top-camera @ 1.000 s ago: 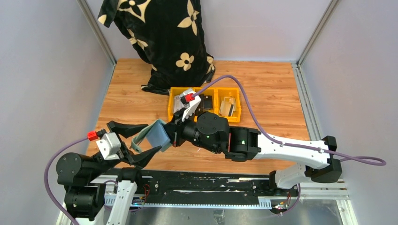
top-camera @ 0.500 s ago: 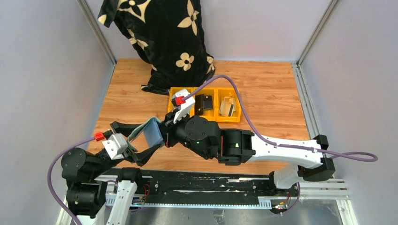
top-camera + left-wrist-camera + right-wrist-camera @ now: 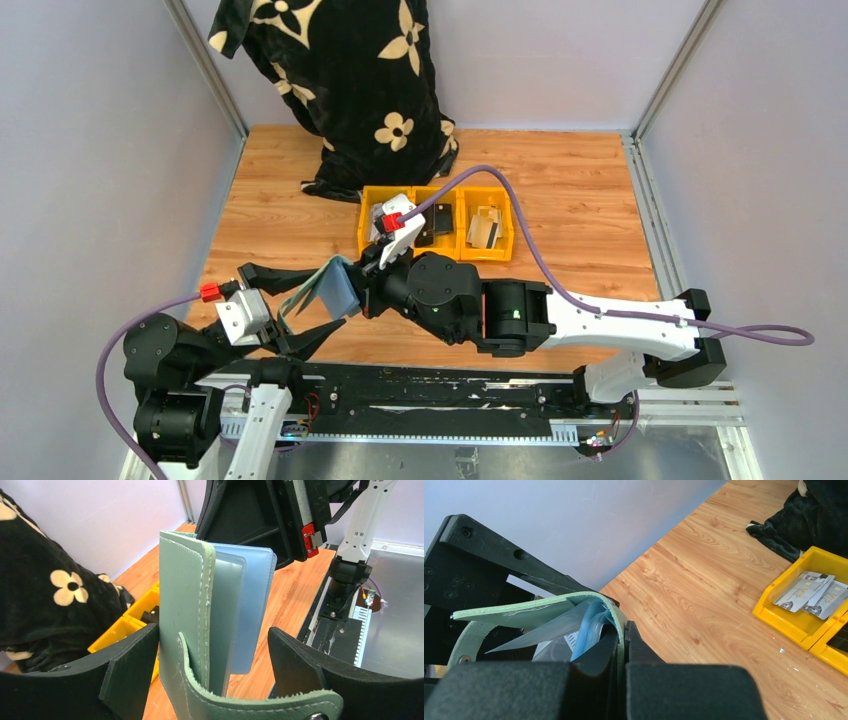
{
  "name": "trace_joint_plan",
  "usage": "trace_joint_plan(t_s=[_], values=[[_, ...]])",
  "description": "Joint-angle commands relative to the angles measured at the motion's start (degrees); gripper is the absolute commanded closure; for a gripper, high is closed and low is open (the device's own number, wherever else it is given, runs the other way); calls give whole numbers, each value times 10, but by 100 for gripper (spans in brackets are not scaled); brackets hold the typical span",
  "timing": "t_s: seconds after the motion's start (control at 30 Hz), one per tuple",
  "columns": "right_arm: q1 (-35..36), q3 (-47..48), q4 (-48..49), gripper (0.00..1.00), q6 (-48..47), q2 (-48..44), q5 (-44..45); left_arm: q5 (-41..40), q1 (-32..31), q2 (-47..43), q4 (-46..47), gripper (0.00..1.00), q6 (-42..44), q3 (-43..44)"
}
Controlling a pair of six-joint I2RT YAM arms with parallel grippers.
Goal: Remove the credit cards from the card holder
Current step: Remove the credit card from the card holder.
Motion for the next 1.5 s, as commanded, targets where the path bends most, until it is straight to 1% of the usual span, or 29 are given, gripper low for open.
trace_joint_plan(t_s=[0.0,0.2,0.33,0.43,0.57,0.63,0.8,0.97,1.1,1.2,1.3,1.4,1.47], values=[[10,8,19,100,-10,-8,20,8,1,10,-8,19,-3,10],[14,51,-7,100,-11,22,28,-13,1,5,-7,17,1,4],[16,62,-11,100,-7,29,34,-31,1,2,-6,18,10,-1],[19,66,-15,100,-10,32,37,-67,1,1,-8,26,23,0],[19,50,-11,100,-5,25,42,-126,0,0,-8,44,38,7],[20,47,-10,100,-5,22,43,-134,0,-2,-7,49,42,9],[20,33,-5,100,-7,12,44,-110,1,-4,-8,52,33,13],[20,-23,40,100,-20,-24,43,-105,0,-5,-8,61,29,18],[20,-87,79,100,-42,-68,31,-100,1,-8,-8,63,20,24],[20,-127,108,100,-51,-101,16,-78,1,-8,-7,64,11,28],[20,-150,123,100,-56,-120,0,-65,1,-5,-8,65,1,32],[20,-167,129,100,-62,-133,-8,-45,1,0,-8,70,-16,38],[20,-173,130,100,-62,-136,-10,-32,1,3,-8,71,-30,41]])
